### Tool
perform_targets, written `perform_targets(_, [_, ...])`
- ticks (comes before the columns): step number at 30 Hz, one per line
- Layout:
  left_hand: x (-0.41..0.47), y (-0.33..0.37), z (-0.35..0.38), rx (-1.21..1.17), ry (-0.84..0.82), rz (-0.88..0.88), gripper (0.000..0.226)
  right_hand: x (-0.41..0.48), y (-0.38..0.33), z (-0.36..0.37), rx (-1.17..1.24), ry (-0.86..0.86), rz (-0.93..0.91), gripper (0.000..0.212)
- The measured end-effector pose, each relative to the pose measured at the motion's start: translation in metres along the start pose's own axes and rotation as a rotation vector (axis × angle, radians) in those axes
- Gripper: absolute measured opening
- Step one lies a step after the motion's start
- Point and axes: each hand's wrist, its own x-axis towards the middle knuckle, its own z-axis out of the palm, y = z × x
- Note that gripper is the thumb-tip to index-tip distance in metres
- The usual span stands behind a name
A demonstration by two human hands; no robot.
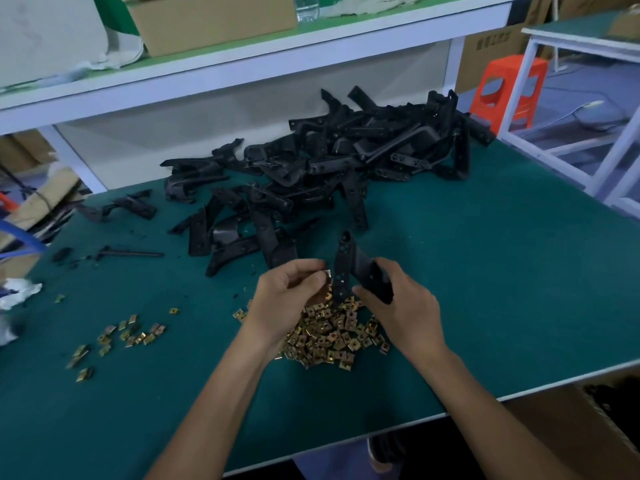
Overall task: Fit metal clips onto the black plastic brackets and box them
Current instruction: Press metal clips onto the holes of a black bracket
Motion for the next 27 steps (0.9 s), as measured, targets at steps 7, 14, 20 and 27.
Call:
perform_targets(7, [-0.001, -0.002, 0.002, -0.035, -0.066, -0.001, 0.015, 0.0, 0.002, 0.001, -0.072, 0.002, -0.037, 0.06])
perform_targets(14, [0.001, -0.001, -0.007, -0.086, -0.065, 0.0, 0.02, -0.002, 0.001, 0.0, -0.102, -0.004, -0.039, 0.066])
perform_targets(20, [0.0, 0.0, -0.011, 0.001, -0.102, 0.027, 0.024, -0.003, -0.002, -0.002, -0.132, -0.033, -0.047, 0.068])
perform_targets(27, [-0.002, 0.007, -0.019, 0.173, -0.172, 0.092, 0.037, -0.005, -0.011, -0.005, -0.159, -0.018, -0.105, 0.064])
